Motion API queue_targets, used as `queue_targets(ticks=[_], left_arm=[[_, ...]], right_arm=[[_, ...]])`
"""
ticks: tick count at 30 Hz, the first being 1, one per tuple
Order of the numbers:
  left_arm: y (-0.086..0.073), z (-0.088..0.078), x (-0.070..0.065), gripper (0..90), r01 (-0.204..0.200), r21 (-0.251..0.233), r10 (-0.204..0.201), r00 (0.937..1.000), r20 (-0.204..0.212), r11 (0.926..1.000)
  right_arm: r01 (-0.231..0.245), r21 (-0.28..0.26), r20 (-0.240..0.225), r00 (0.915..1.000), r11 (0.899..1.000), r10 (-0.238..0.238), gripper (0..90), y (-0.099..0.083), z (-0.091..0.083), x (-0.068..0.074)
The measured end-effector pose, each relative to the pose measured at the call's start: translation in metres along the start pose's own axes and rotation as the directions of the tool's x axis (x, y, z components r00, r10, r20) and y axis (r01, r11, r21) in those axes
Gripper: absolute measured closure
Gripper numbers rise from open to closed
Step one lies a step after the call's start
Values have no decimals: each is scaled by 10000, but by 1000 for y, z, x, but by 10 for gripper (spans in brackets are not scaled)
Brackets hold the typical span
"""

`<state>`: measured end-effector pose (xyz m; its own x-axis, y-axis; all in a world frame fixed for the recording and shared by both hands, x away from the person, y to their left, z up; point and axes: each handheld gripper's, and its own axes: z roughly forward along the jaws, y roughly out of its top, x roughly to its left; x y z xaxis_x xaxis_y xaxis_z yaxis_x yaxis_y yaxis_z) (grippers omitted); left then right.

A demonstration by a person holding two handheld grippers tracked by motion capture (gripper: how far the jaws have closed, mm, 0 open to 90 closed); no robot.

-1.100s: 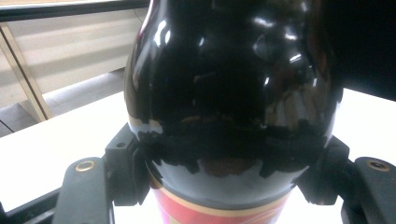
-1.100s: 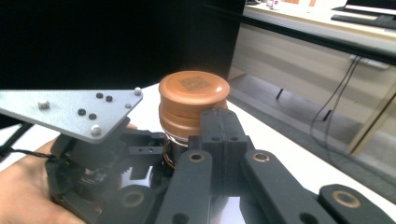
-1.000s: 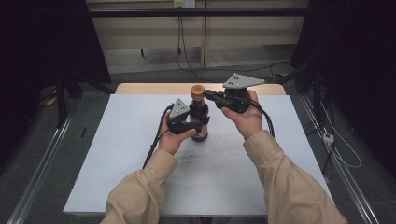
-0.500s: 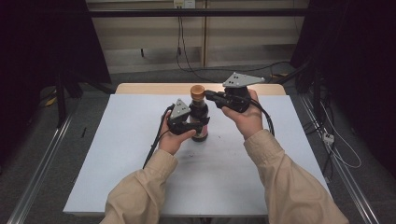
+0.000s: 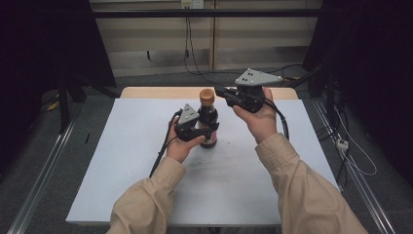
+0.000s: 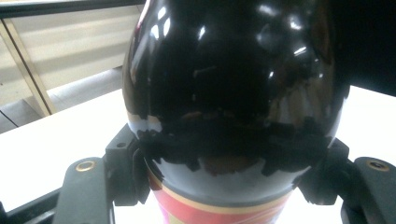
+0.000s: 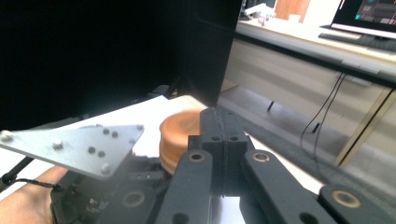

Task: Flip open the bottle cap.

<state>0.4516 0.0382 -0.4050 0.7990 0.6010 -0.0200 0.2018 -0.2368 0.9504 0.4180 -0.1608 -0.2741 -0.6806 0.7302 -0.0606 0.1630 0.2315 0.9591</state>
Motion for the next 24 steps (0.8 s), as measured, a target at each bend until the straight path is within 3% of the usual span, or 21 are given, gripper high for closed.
queue_targets(ticks=[5, 24], left_arm=[[-1, -1, 2, 306, 140, -90, -140, 9999, 42, 9999], [-4, 0, 3, 303, 288, -181, -285, 9995, 132, 9994]], right_arm=[[-207, 95, -23, 9998, 9997, 208, 900, -13, 3, -3], [-268, 441, 32, 9996, 9987, 267, 900, -25, 5, -6]])
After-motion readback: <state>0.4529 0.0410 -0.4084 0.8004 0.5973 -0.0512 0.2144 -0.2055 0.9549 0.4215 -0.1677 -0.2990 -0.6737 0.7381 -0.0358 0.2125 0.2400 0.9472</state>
